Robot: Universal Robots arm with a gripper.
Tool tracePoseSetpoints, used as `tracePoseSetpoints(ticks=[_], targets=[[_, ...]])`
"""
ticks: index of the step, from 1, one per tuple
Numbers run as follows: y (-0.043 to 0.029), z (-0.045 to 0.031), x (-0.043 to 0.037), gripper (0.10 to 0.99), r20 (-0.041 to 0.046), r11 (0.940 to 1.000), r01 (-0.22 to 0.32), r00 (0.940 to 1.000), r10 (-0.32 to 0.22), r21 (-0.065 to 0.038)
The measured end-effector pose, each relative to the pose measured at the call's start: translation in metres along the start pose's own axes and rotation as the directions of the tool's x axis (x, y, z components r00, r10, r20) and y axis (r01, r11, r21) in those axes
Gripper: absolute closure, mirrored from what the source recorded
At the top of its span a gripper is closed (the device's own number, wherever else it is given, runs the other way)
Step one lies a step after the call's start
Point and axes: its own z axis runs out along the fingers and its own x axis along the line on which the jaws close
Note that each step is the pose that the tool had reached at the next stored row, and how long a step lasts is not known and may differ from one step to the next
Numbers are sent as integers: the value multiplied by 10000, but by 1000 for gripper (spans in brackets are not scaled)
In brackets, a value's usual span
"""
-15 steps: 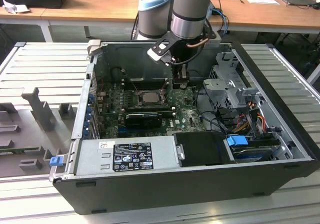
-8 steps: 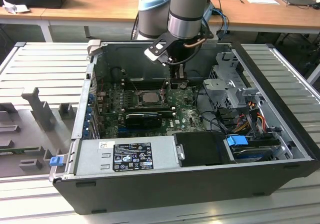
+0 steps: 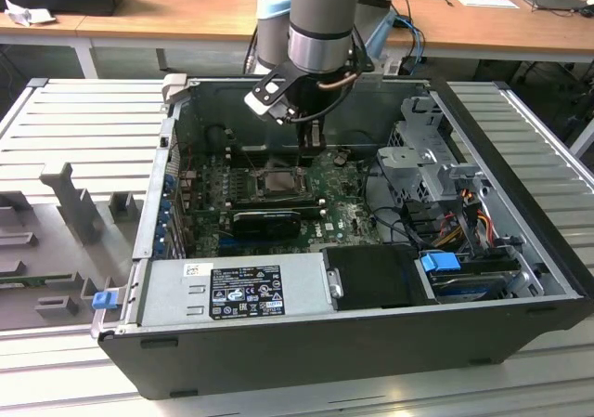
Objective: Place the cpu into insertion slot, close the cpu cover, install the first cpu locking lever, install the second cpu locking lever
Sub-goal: 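Close the cpu cover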
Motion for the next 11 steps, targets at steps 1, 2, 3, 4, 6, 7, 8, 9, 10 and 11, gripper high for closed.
tracePoseSetpoints(ticks=[1,2,3,4,6,7,8,9,10,11], targets=[[-10,19,0,980,2,10000,0,10000,0,-14],[-14,38,1,980,2,10000,2,10000,-2,-20],[-21,70,3,980,0,10000,3,10000,-3,-24],[-27,109,4,980,1,10000,13,10000,-13,-25],[-89,179,2,980,0,9999,158,9999,-158,-25],[-271,201,4,980,-4,9999,163,9999,-163,-53],[-297,214,3,980,-2,9998,163,9999,-163,-64],[-322,228,2,980,-1,9998,163,9999,-163,-73],[-361,253,2,980,-1,9998,165,9999,-165,-90],[-379,262,2,980,-1,9998,165,9999,-165,-97]])
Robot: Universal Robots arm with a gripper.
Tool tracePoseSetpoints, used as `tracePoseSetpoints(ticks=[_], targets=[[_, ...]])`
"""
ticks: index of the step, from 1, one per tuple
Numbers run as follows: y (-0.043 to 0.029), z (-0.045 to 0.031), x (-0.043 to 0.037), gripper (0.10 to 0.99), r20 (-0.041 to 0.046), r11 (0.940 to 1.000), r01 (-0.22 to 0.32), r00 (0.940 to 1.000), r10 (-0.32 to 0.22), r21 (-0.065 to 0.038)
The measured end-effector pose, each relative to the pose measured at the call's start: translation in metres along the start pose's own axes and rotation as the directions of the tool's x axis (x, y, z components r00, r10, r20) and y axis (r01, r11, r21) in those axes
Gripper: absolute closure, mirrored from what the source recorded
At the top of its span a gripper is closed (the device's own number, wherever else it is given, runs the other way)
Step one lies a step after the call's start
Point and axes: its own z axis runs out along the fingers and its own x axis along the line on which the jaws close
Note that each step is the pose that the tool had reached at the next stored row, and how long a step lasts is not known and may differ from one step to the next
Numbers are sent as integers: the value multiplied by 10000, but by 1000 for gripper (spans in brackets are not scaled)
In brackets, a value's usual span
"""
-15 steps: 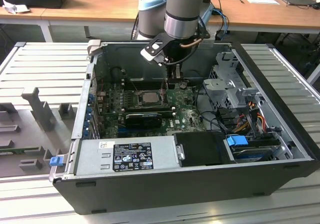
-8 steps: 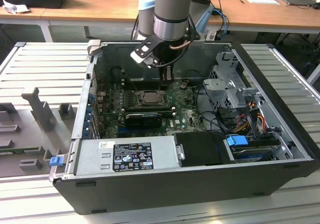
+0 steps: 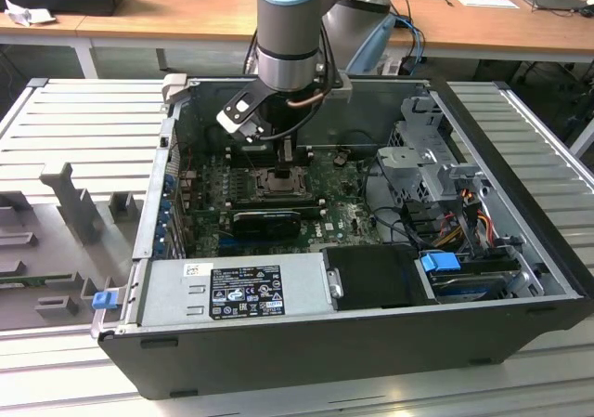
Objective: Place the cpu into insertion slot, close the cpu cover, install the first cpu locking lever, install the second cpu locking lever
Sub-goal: 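Close the cpu cover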
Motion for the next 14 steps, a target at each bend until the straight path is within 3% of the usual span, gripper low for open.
tracePoseSetpoints(ticks=[3,9,14], targets=[[-72,22,1,980,-6,10000,43,10000,-43,-8],[-139,78,1,980,-12,9996,265,9996,-265,-3],[-146,129,0,980,-9,9995,326,9995,-327,-6]])
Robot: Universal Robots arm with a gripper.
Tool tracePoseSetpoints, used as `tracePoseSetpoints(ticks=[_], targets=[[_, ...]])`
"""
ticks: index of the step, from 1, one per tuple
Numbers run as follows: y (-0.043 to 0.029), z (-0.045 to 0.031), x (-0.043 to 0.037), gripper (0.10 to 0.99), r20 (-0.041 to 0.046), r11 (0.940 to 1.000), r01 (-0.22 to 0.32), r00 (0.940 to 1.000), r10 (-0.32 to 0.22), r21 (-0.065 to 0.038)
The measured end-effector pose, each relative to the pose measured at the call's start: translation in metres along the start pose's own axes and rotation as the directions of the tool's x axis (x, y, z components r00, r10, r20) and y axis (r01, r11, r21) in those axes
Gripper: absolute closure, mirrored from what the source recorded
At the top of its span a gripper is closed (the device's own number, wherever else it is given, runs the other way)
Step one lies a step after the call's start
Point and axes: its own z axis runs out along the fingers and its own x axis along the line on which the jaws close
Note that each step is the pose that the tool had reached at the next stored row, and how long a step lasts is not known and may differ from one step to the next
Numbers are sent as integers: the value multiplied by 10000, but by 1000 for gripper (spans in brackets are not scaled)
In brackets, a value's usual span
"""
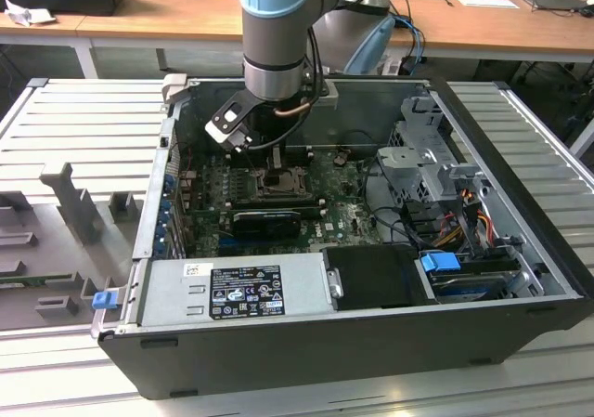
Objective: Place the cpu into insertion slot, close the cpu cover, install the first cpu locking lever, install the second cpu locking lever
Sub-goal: 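Close the cpu cover, then install the first cpu locking lever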
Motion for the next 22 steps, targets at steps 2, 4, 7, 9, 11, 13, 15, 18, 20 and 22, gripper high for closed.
tracePoseSetpoints(ticks=[2,4,7,9,11,13,15,18,20,22], targets=[[2,-21,4,980,-20,10000,0,10000,0,-13],[1,-70,2,980,-5,10000,0,10000,0,-3],[7,-95,2,980,-5,10000,3,10000,-3,-3],[43,-96,0,980,-3,10000,0,10000,0,24],[105,-95,-3,980,-5,10000,0,10000,0,43],[144,-94,-5,980,-6,10000,0,10000,0,56],[151,-94,-6,980,-6,10000,0,10000,0,57],[155,-97,-5,980,-6,10000,-1,10000,1,56],[155,-106,-5,980,-6,10000,-1,10000,1,56],[156,-128,-5,980,-6,10000,0,10000,0,55]])
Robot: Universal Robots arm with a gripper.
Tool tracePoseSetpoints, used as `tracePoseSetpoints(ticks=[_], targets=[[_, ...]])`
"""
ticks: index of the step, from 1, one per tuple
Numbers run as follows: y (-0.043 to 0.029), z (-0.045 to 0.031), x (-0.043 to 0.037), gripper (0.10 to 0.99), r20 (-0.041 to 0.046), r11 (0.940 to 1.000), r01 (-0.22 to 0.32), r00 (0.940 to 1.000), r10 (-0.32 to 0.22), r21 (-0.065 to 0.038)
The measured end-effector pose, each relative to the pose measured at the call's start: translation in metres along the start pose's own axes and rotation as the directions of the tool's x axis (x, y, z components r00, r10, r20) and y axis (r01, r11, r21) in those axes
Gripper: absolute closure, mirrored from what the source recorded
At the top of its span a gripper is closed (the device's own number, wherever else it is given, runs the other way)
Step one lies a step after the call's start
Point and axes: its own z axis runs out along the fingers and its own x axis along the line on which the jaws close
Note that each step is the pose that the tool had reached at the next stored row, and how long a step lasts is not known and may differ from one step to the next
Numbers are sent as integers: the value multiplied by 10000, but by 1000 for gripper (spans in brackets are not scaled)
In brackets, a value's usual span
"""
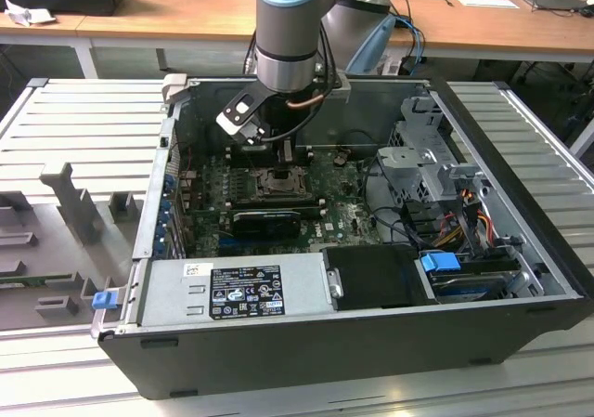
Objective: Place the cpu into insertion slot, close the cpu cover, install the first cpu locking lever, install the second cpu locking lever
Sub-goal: 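Install the first cpu locking lever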
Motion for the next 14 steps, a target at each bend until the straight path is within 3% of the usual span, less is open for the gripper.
tracePoseSetpoints(ticks=[6,14], targets=[[0,-27,0,980,1,10000,0,10000,0,1],[1,-153,3,980,0,10000,-1,10000,1,0]])
